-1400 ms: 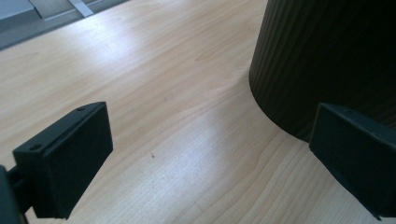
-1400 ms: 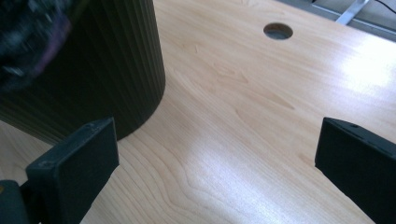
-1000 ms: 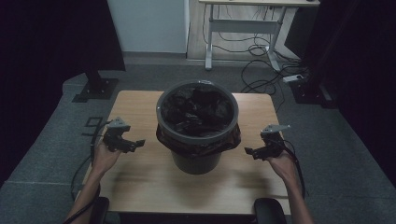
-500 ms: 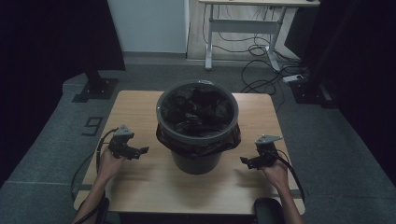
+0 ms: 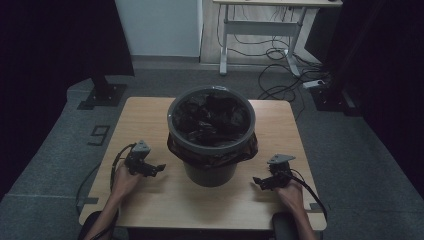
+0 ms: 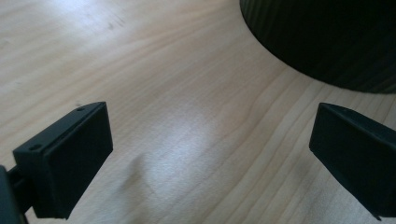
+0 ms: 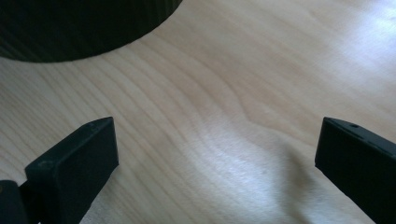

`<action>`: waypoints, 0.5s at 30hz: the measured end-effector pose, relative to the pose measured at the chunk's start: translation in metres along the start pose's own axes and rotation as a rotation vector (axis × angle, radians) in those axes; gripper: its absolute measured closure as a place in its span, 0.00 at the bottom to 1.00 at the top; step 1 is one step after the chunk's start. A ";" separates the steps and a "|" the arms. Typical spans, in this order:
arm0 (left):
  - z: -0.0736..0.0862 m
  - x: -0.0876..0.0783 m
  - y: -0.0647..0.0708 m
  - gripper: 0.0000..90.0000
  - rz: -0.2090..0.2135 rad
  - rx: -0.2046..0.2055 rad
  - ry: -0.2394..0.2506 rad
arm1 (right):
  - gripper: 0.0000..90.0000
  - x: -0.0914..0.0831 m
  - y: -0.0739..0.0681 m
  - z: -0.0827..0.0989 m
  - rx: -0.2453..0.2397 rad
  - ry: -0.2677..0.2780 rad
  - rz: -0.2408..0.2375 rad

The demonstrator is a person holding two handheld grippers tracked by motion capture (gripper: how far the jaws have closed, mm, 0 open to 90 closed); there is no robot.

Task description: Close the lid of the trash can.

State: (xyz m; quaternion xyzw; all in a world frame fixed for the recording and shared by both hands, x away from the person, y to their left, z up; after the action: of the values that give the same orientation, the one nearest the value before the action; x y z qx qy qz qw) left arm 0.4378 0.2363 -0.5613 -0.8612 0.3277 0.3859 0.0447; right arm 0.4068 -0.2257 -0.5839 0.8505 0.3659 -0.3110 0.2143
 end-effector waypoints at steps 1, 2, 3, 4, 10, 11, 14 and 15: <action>0.001 0.002 0.001 0.00 -0.001 0.005 -0.005 | 0.00 0.001 -0.001 0.001 -0.002 -0.002 -0.002; 0.002 0.004 0.002 0.00 -0.006 0.010 -0.015 | 0.00 0.002 -0.003 0.002 -0.007 -0.011 -0.005; 0.003 0.006 0.003 0.00 -0.007 0.013 -0.018 | 0.00 0.004 -0.005 0.003 -0.014 -0.019 -0.006; 0.004 0.008 0.004 0.00 -0.008 0.018 -0.023 | 0.00 0.005 -0.006 0.004 -0.020 -0.022 -0.006; 0.007 0.019 0.013 0.00 -0.001 0.043 -0.062 | 0.00 0.007 -0.010 0.003 -0.023 -0.010 -0.008; 0.008 0.021 0.014 0.00 -0.002 0.048 -0.071 | 0.00 0.007 -0.010 0.003 -0.023 -0.012 -0.009; 0.011 0.027 0.018 0.00 0.002 0.065 -0.096 | 0.00 0.007 -0.010 0.003 -0.021 -0.012 -0.007; 0.011 0.028 0.018 0.00 0.009 0.059 -0.096 | 0.00 0.007 -0.010 0.003 -0.021 -0.012 -0.007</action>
State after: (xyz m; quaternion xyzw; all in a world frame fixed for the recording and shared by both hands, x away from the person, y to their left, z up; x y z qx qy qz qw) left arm 0.4337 0.2106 -0.5853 -0.8385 0.3402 0.4172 0.0839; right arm 0.4013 -0.2177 -0.5919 0.8451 0.3709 -0.3131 0.2243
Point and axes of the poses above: each handheld gripper's, and its own axes: x roughly forward along the jaws, z roughly out of its underside, y roughly to its right, the point moved 5 cm from there along x, roughly forward along the jaws, and after that the axes turned 12 degrees about -x, right-handed, at the moved point
